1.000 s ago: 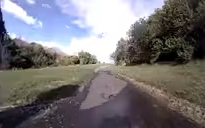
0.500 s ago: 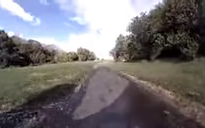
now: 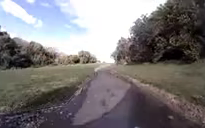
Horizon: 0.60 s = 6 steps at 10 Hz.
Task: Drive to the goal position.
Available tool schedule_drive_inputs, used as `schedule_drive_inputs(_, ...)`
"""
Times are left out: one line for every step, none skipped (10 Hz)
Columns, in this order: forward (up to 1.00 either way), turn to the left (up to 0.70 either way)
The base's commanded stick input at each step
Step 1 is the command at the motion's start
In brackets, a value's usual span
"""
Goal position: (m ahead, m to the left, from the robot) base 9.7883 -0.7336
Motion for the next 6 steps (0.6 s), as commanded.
schedule_drive_inputs(0.7, 0.01)
schedule_drive_inputs(0.7, 0.01)
schedule_drive_inputs(0.7, 0.01)
schedule_drive_inputs(0.7, 0.01)
schedule_drive_inputs(0.7, 0.01)
schedule_drive_inputs(0.7, 0.01)
